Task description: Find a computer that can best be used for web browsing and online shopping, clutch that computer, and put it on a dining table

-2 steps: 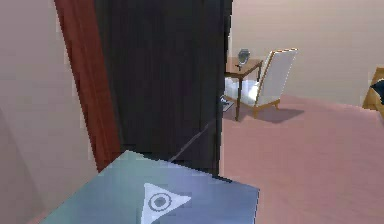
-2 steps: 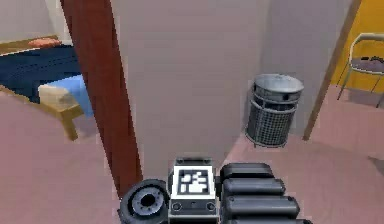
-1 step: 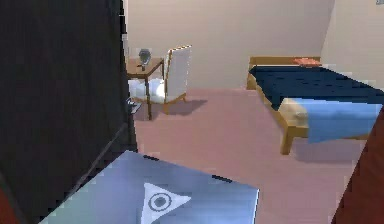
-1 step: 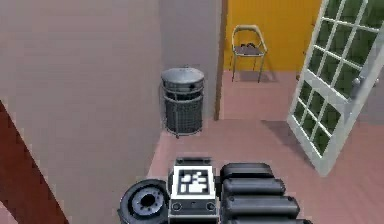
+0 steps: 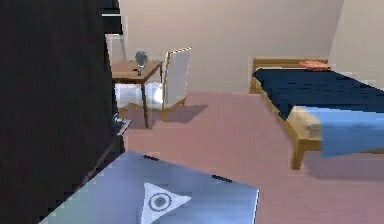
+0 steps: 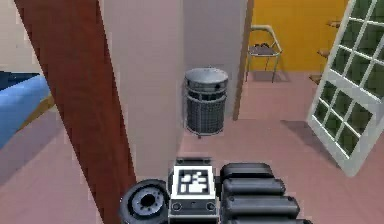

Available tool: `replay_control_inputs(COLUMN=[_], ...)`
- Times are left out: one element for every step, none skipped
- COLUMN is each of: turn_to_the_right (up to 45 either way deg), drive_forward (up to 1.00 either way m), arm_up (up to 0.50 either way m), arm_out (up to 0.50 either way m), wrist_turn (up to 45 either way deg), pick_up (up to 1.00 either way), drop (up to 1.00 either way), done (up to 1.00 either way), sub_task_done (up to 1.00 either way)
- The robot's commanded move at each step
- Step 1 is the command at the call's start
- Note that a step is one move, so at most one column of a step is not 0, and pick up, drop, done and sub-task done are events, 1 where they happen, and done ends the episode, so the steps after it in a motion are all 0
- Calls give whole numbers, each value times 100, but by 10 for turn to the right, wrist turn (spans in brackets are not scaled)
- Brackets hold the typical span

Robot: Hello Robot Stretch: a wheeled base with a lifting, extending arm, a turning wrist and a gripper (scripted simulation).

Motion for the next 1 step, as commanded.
replay_control_inputs(turn_to_the_right=[0], drive_forward=[100], arm_up=[0], arm_out=[0], wrist_turn=[0], pick_up=[0], drop=[0], done=[0], sub_task_done=[0])
